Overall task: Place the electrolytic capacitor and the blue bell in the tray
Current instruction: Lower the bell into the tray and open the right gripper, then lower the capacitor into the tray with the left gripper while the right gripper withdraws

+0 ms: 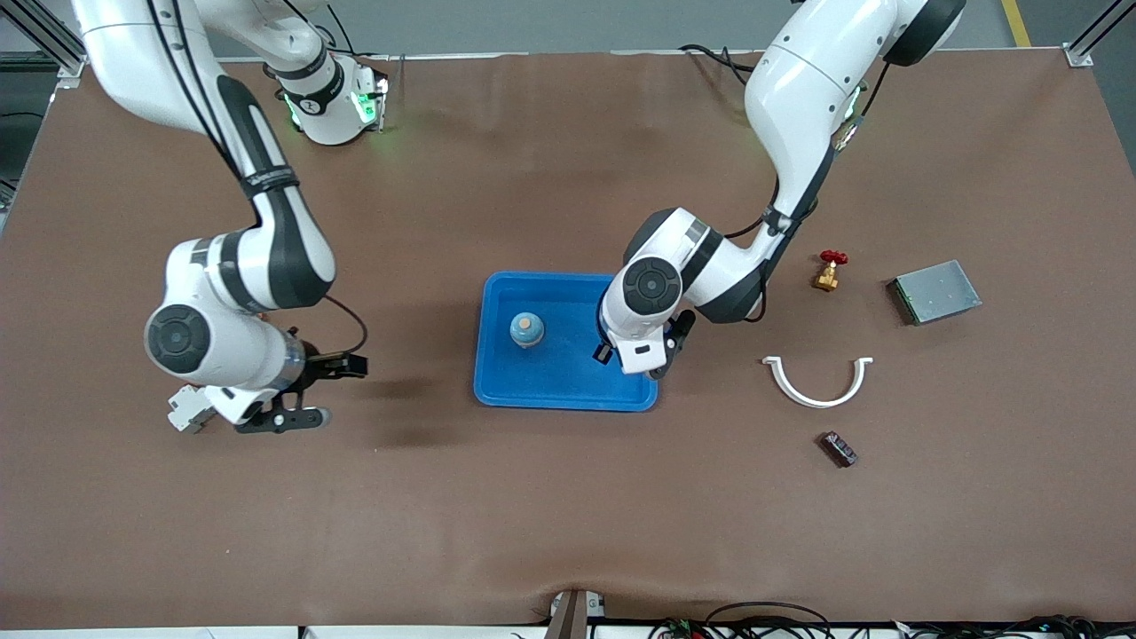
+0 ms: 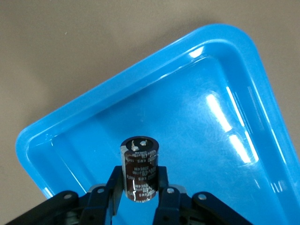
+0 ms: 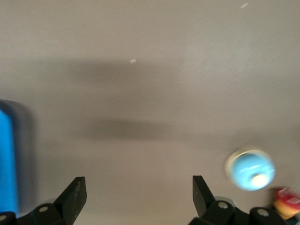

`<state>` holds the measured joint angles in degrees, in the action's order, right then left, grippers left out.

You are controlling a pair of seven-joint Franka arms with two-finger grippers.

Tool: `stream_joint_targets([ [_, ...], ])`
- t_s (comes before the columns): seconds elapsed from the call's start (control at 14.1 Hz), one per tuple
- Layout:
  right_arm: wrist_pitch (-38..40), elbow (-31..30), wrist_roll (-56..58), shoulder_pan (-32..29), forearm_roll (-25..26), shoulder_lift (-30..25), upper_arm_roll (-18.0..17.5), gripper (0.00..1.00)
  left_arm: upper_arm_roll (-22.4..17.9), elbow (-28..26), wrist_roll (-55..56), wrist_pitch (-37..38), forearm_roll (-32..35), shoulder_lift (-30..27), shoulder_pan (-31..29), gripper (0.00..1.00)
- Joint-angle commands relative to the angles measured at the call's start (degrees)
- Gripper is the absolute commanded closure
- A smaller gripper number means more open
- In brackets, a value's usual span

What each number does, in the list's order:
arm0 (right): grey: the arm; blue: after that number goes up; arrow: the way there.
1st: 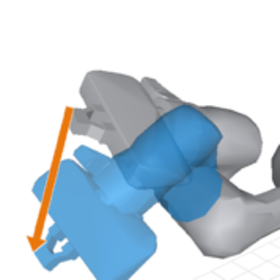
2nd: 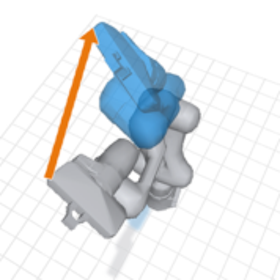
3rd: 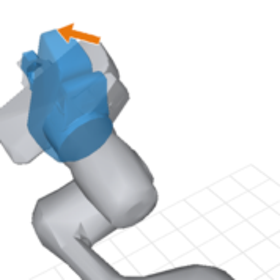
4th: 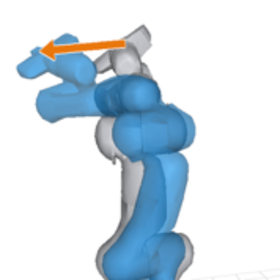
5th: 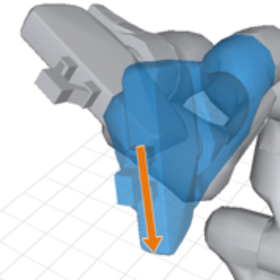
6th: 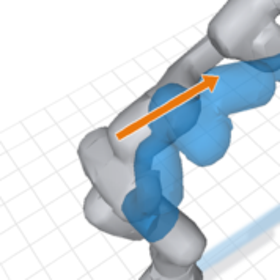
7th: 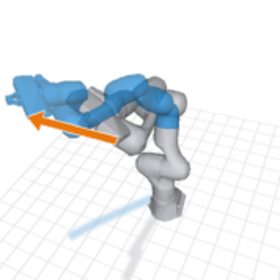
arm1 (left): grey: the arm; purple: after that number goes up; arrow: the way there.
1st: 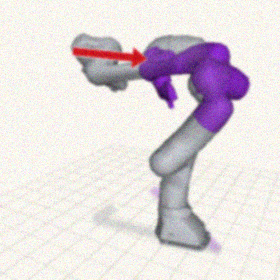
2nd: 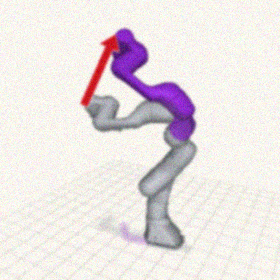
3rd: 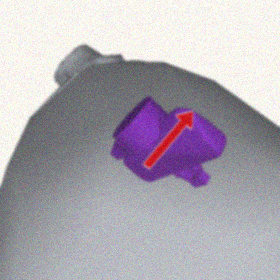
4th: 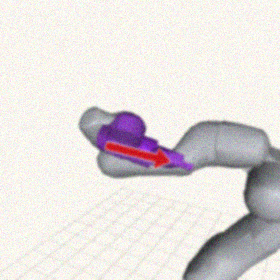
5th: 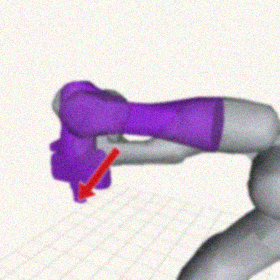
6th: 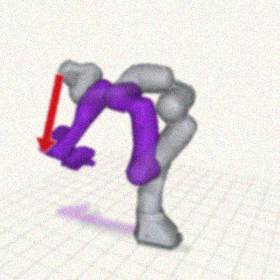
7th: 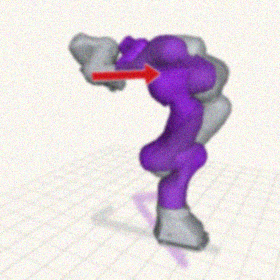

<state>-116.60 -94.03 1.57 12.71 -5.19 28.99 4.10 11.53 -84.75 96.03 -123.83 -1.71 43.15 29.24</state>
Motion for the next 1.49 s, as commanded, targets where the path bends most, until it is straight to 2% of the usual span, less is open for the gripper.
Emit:
stream_joint_targets([
  [0.0,-2.75,-1.93,7.54,-3.64,1.32,-0.42,-1.37,0.0,-0.81,-0.24,1.96,-0.27,1.26,0.18,1.16,1.0],
  [0.35,-13.56,-8.79,20.3,-9.27,1.32,-0.34,-1.37,0.0,-0.81,-0.24,2.76,-0.36,2.06,1.06,2.74,1.0],
  [0.99,-26.38,-21.18,24.7,-12.44,1.32,-1.48,-1.46,0.0,-0.81,-0.07,3.02,-0.36,2.5,1.41,3.98,1.0],
  [1.06,-28.14,-22.76,24.97,-12.36,1.32,-1.74,-1.46,0.0,-0.81,-0.07,3.02,-0.36,3.02,1.41,3.89,0.85],
  [1.13,-29.03,-23.73,24.97,-12.36,1.32,-1.74,-1.46,0.0,-0.81,-0.07,3.02,-0.36,3.11,1.41,3.98,0.61],
  [1.21,-29.21,-24.35,25.06,-12.36,1.32,-1.83,-1.46,0.0,-0.81,0.02,3.02,-0.36,3.2,1.41,3.98,0.44],
  [1.28,-29.39,-25.05,25.06,-12.36,1.32,-2.27,-1.46,0.0,-0.81,0.02,3.02,-0.36,4.33,1.32,3.98,0.15],
  [1.35,-29.39,-25.67,25.06,-12.27,1.32,-2.62,-1.46,0.0,-0.81,0.02,3.02,-0.27,5.04,1.24,3.98,0.0],
  [1.42,-29.56,-26.2,25.06,-12.44,1.32,-2.97,-1.46,0.0,-0.81,0.02,3.02,-0.27,5.14,1.24,4.15,0.0],
])
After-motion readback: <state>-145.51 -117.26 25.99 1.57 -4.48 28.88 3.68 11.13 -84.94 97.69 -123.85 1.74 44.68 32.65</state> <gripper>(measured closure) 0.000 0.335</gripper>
